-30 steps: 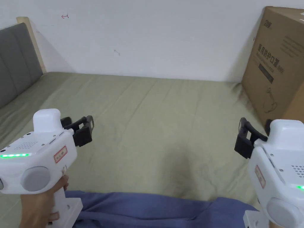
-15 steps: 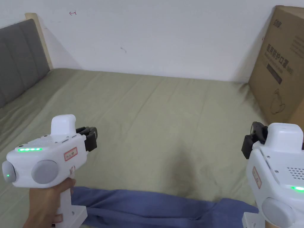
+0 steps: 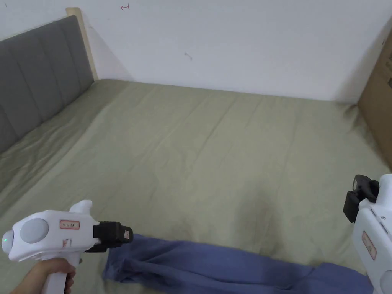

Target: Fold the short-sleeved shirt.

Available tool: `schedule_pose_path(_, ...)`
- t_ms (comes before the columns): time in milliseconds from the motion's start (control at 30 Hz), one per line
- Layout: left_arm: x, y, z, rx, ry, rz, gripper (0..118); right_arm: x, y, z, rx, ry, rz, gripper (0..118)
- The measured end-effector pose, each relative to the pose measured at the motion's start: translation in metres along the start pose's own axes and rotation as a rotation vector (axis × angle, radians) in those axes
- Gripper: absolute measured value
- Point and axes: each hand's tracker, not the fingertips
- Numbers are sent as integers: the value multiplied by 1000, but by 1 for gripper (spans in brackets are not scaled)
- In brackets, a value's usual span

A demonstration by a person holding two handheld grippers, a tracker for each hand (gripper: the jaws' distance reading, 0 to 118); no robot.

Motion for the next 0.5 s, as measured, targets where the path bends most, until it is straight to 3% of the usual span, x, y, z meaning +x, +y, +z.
schedule_pose_path(67, -10, -5, -8, -37, 5, 62, 89, -5, -2, -4, -11, 10, 1, 0)
schedule_pose_path(100, -15, -7, -11, -45, -2, 71, 98, -6, -3, -7, -19, 15, 2, 0)
schedule_pose_path(267, -29, -9, -28, -53, 11, 67, 97, -12, -9, -14, -49, 23, 27, 0)
schedule_pose_path(400, -28, -11, -44, -96, 5, 72, 69, -8, -14, -18, -70, 14, 32, 0)
schedule_pose_path(467, -37, -8, -60, -121, 44, 39, 63, -4, -15, -18, -79, 4, 35, 0)
schedule_pose_path(500, -36, -8, -62, -112, 59, 20, 51, 0, -15, -17, -82, -1, 34, 0)
